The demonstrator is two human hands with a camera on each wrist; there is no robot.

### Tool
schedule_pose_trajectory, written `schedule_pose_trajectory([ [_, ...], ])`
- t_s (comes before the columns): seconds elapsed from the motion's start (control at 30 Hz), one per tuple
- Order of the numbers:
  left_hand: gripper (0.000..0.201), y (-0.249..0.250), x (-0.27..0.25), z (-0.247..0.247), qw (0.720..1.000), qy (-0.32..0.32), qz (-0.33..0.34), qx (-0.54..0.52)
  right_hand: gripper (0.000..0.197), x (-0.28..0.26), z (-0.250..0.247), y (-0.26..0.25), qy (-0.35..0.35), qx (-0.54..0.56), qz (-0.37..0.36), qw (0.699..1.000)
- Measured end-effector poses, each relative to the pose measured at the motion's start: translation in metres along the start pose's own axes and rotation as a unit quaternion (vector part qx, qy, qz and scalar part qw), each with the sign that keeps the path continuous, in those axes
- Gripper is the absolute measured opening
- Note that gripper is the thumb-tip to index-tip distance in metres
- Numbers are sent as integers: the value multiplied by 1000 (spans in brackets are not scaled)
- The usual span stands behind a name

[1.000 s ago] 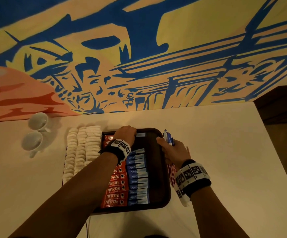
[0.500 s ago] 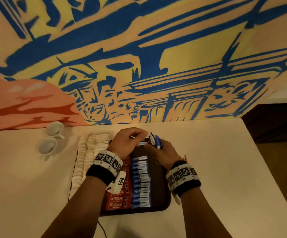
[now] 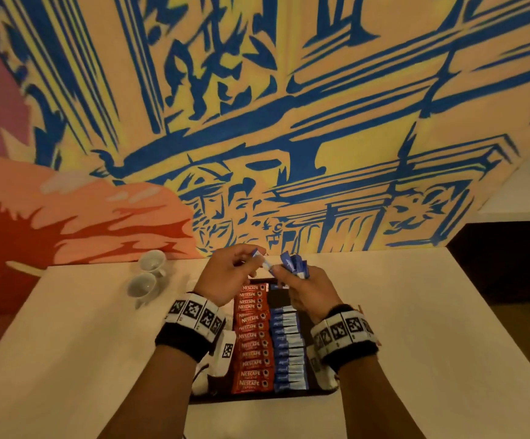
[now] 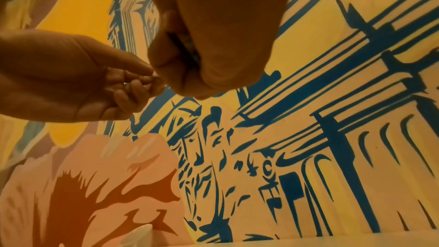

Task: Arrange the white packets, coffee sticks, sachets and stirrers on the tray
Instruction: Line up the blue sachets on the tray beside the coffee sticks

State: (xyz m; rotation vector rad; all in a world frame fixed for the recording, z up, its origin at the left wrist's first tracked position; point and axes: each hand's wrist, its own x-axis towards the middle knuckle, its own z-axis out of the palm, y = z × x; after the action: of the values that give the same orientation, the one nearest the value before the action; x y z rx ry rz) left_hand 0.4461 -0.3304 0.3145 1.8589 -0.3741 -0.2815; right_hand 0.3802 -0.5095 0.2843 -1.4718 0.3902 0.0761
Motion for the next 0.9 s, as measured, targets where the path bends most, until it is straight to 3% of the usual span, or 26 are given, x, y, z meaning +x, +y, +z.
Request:
schedule_pose_trajectory([
  [0.13,14,10,-17,-15,999,28,22,-18,30,-14,11,-10,16,-8,-22,1000],
  [0.33,14,18,-38,-28,997,35,41,-47,30,-37,19,-24,-21,27,-8,999],
  [0.53,19,26,-54,-40,998,-19,61,-28,34,-51,28,-31,-26,2,-7,1000],
  [0.67,20,31,-58,-42,997,-39,67,-25,18,-55,42,-36,-58,-23,-14,998],
  [0.8,17,30,-66,-46,997,-27,52,-48,11,-57,50,-33,-22,11,-19,1000],
  [0.9,26,19,-73,-47,997,-59,16,-48,17,-58,52,-27,2,58,-18,998],
])
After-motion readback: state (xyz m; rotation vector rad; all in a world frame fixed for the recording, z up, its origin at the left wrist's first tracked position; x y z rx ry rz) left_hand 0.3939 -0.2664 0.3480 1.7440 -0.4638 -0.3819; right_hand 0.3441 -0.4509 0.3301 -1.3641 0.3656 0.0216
